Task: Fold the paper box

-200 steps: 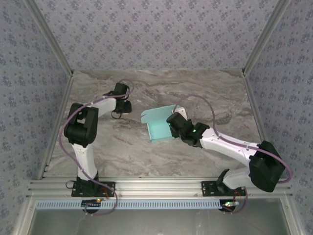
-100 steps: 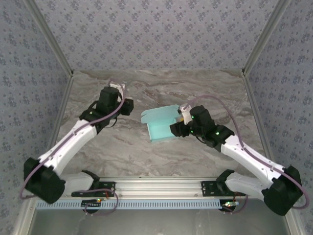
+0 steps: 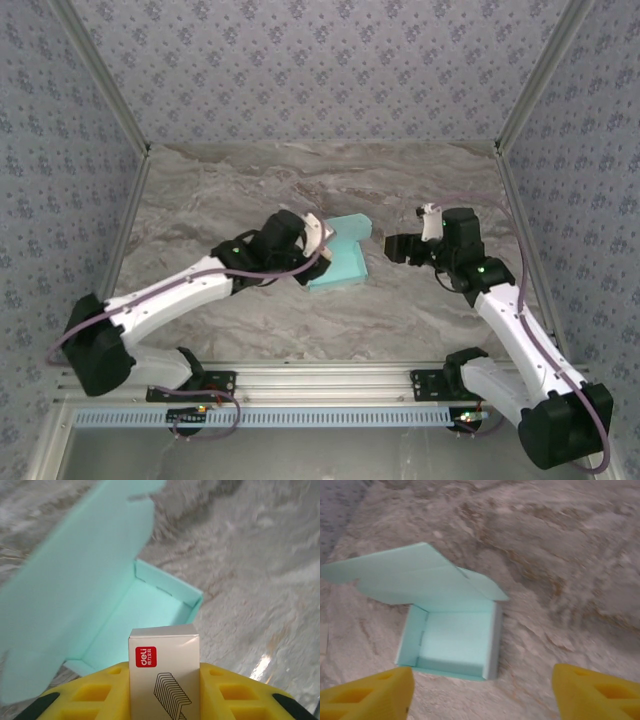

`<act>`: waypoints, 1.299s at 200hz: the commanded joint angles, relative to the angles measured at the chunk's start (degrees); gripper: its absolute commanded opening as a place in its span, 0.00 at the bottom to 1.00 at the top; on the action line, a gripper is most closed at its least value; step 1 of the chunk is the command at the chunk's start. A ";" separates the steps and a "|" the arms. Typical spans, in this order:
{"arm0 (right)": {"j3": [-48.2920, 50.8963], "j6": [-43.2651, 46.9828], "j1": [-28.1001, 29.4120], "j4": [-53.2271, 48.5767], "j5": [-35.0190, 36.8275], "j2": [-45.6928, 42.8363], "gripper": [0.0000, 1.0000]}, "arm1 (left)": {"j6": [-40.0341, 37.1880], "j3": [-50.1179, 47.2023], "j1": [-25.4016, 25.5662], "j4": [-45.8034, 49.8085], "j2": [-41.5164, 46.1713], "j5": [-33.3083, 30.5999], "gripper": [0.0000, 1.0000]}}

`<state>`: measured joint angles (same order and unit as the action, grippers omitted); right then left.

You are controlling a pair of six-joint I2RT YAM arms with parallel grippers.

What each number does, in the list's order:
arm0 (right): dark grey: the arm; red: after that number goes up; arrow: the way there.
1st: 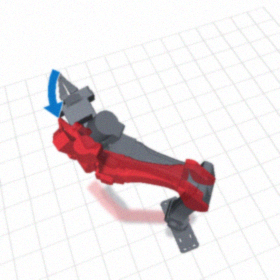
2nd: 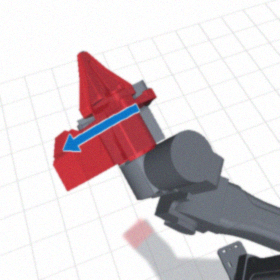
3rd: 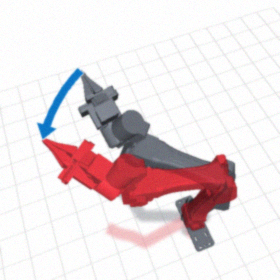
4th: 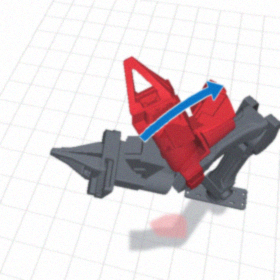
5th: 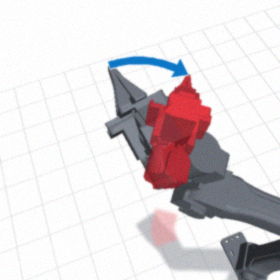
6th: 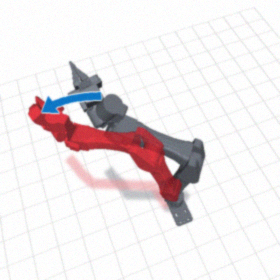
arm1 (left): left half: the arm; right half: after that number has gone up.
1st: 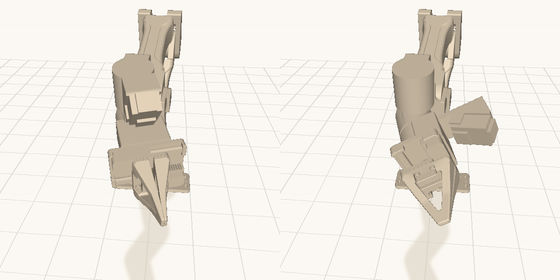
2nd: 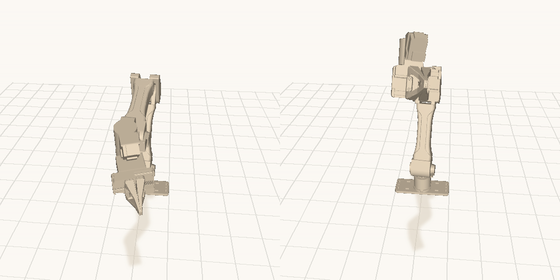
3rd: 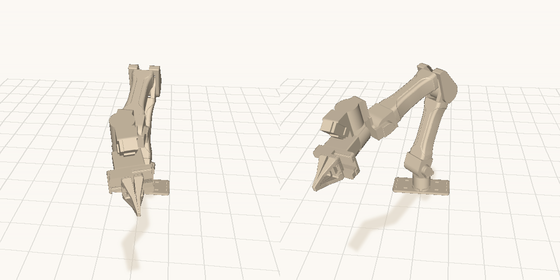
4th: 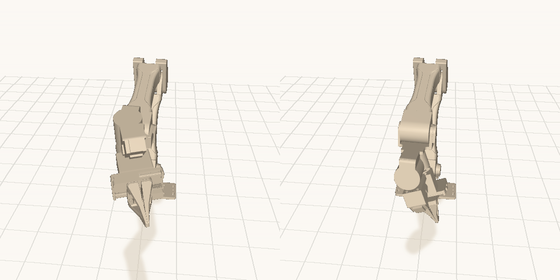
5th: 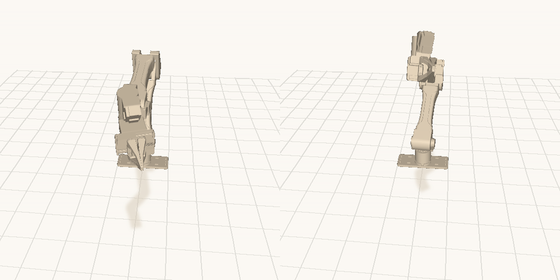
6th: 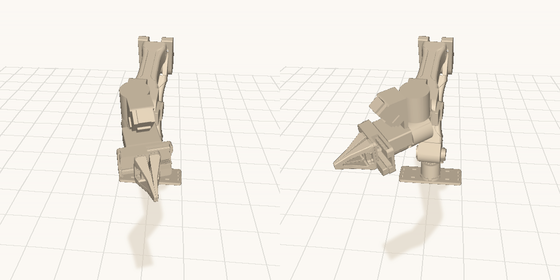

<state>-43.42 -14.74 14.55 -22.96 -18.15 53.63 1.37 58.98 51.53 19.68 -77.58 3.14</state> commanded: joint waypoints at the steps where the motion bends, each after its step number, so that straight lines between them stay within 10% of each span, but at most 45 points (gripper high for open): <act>1: -1.04 -1.60 -0.61 -6.66 6.60 -1.69 0.78 | -6.62 3.76 1.52 0.92 -4.79 -1.90 0.33; 104: 2.55 -2.22 -0.63 -5.74 10.33 -4.14 0.79 | -14.90 14.84 2.26 3.67 -26.79 -13.07 0.33; 260: 3.52 -2.65 -0.59 -4.60 10.24 -3.83 0.79 | -15.30 16.65 2.00 2.02 -28.91 -13.25 0.47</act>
<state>-40.32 -16.75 14.11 -28.10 -8.32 50.24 -13.93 74.22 53.63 21.37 -109.91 -9.91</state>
